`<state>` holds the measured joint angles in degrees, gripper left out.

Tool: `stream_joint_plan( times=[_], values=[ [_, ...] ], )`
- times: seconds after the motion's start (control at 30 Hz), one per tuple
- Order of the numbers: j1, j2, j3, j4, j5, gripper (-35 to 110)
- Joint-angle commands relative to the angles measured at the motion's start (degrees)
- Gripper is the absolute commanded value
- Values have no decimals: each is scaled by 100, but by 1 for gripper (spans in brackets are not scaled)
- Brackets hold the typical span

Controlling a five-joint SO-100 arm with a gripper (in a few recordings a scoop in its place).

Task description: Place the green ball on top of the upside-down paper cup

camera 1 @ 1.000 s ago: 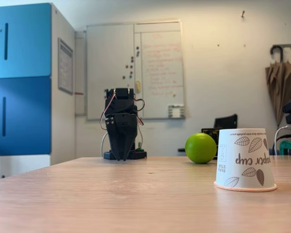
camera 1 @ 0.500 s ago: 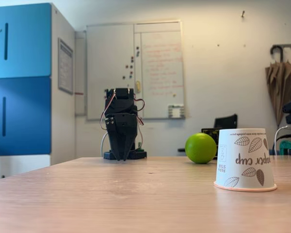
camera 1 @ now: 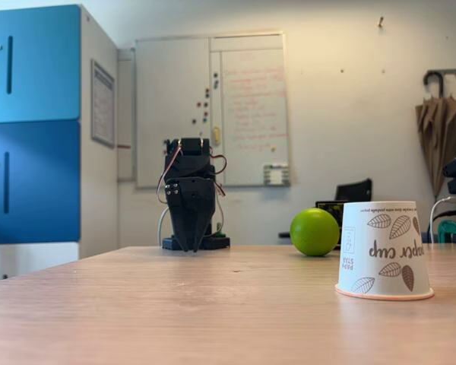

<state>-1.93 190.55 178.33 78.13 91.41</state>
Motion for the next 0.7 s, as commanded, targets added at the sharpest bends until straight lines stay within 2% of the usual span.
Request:
stream_joint_plan(
  times=[0.0,0.67],
  values=[
    [0,0,0,9,-35,0],
    [132,0,0,9,-35,0]
  ],
)
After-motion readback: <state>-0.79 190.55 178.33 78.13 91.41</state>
